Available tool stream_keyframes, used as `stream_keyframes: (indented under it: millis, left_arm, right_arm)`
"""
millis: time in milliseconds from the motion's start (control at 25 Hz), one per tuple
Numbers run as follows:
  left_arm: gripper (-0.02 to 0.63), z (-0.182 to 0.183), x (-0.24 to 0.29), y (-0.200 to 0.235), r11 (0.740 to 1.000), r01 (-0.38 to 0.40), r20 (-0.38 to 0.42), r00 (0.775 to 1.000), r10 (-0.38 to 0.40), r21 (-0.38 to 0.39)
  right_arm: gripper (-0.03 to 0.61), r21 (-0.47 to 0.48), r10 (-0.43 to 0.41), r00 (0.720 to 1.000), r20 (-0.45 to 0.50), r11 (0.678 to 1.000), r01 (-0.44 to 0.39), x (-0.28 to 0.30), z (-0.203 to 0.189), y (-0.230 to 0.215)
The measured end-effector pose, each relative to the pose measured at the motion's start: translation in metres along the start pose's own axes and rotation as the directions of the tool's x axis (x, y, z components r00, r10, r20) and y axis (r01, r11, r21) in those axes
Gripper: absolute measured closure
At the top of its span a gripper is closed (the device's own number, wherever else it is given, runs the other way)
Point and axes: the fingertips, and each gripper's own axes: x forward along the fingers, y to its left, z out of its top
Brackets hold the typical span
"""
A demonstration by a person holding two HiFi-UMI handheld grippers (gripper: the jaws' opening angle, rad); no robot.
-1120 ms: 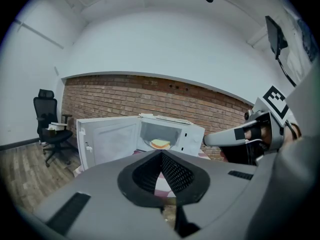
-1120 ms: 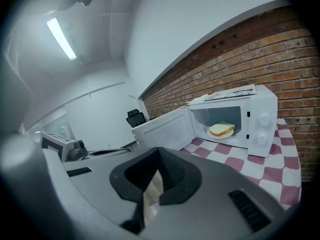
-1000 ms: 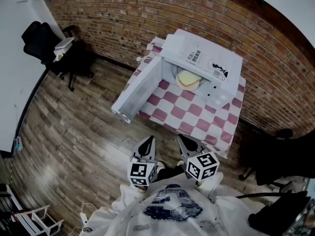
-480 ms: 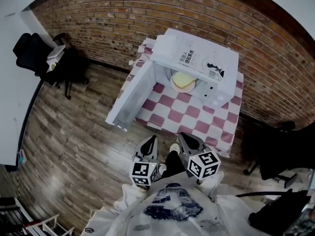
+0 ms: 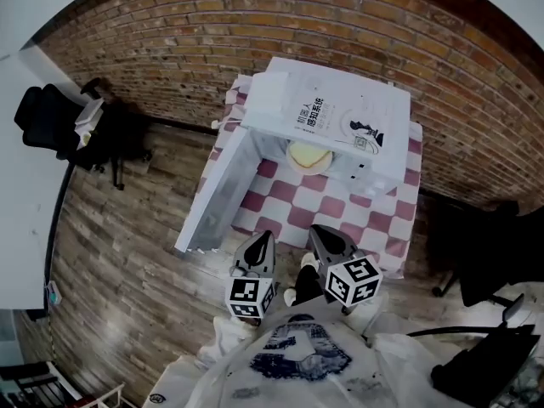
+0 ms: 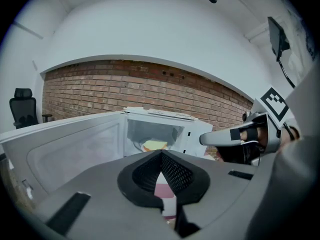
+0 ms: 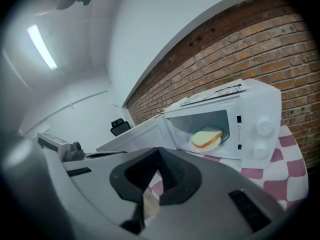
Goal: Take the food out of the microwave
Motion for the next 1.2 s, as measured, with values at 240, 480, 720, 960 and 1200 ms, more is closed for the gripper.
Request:
stream_keyframes:
  millis: [240, 480, 720, 960, 1200]
  left_arm:
    - [0.605, 0.013, 0.038, 0.004, 1.000, 0.003, -0.022, 1.000, -0.003, 0.021]
    - [0.606, 0.023, 0.069, 0.003, 1.000, -0.009, -0.046, 0.999, 0.009, 0.007]
    - [0.604, 0.025, 0.098, -0.002, 0.999, -0.023, -0.072, 0.997, 0.021, -0.027]
    - [0.604, 0.028, 0.125, -0.013, 1.000, -0.017, -0.072, 0.997, 0.016, -0.018]
    - [0.604, 0.031, 0.138, -0.026, 1.000, 0.017, -0.063, 0.998, -0.017, 0.009]
  right_arm:
    - [0.565, -0.001, 0.005, 1.000, 0.004, 1.000, -0.005, 0.017, 0.015, -0.023]
    - [0.565, -0.006, 0.020, 1.000, 0.004, 1.000, -0.020, 0.024, 0.031, -0.048]
    - [0.565, -0.024, 0.043, 0.999, -0.010, 0.999, -0.044, 0.028, 0.038, -0.068]
    - [0.565, -0.028, 0.035, 0.999, -0.008, 0.999, -0.035, 0.025, 0.043, -0.089]
    - [0.565, -0.027, 0.013, 1.000, -0.005, 1.000, -0.013, 0.023, 0.043, -0.100]
